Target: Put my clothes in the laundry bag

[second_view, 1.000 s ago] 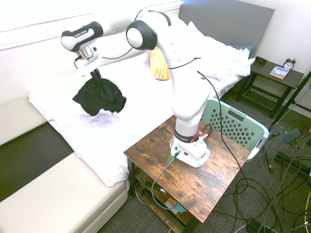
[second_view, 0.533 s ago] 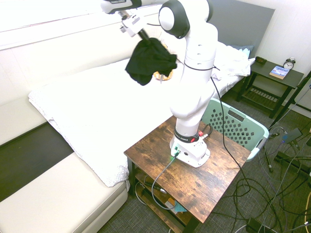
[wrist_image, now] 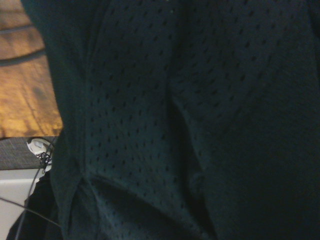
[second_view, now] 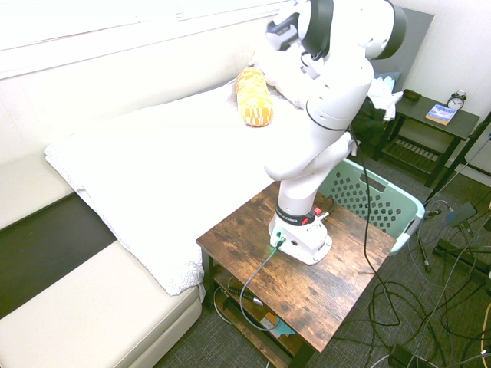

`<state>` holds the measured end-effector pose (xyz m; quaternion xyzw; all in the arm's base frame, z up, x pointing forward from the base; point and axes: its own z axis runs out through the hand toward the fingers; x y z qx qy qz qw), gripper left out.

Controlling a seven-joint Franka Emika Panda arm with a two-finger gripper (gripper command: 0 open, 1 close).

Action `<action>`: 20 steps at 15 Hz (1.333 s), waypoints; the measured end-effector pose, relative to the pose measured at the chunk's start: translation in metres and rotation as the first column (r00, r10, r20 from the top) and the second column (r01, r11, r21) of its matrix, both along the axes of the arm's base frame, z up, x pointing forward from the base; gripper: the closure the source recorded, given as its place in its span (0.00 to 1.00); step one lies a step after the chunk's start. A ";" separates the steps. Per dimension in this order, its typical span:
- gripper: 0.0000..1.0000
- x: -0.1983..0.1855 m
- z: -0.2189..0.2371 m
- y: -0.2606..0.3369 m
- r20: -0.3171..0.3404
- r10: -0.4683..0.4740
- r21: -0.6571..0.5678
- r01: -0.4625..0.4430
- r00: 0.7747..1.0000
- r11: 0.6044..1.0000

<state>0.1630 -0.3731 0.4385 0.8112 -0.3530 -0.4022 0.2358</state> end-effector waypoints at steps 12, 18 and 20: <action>0.00 -0.098 -0.117 -0.056 0.074 -0.094 -0.284 0.111 0.993 0.952; 0.00 0.006 -0.045 -0.052 0.441 -0.126 -0.249 0.256 0.888 0.934; 0.00 0.065 -0.010 -0.041 0.574 -0.117 -0.228 0.295 0.810 0.928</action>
